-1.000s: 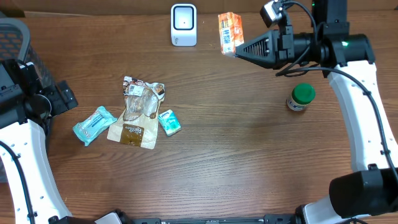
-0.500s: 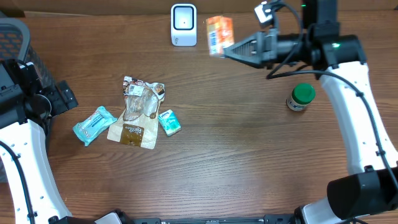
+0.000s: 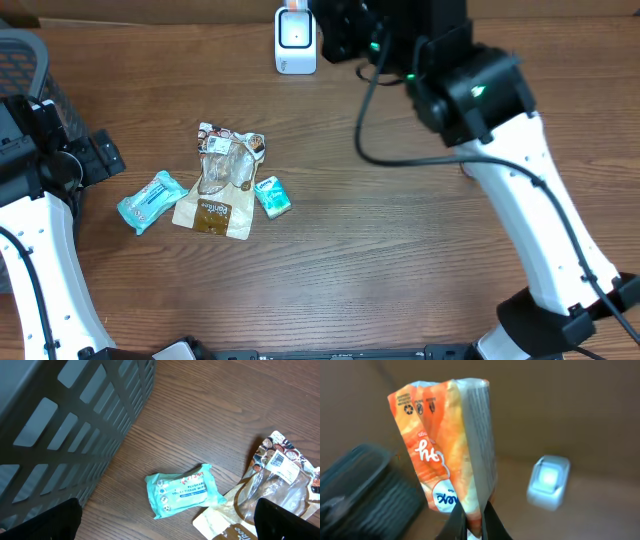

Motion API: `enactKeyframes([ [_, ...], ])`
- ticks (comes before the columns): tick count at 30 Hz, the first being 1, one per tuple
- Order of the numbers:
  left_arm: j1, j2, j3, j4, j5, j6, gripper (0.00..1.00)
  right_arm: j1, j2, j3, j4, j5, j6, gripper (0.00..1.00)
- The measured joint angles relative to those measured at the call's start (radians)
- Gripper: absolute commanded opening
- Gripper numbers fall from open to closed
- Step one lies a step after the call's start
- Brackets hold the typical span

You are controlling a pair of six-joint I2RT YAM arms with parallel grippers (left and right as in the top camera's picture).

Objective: Scan the item barcode
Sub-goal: 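Hold the orange pack in front of the scanner window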

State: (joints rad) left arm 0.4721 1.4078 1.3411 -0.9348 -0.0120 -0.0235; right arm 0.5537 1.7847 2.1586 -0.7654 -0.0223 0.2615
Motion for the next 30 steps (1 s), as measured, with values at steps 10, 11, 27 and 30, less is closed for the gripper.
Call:
enactKeyframes([
  [10, 0.0, 0.0, 0.0, 0.0, 0.0, 0.0, 1.0, 0.071, 0.379, 0.012, 0.386, 0.452, -0.371, 0.04],
  [11, 0.0, 0.0, 0.0, 0.0, 0.0, 0.0, 0.99, 0.068, 0.427, 0.007, 0.438, 0.478, -0.426, 0.04],
  [27, 0.0, 0.0, 0.0, 0.0, 0.0, 0.0, 1.0, 0.007, 0.765, -0.003, 0.884, 0.598, -1.144, 0.04],
  [30, 0.0, 0.0, 0.0, 0.0, 0.0, 0.0, 1.0, -0.011, 0.786, -0.003, 0.881, 0.577, -1.176, 0.04],
])
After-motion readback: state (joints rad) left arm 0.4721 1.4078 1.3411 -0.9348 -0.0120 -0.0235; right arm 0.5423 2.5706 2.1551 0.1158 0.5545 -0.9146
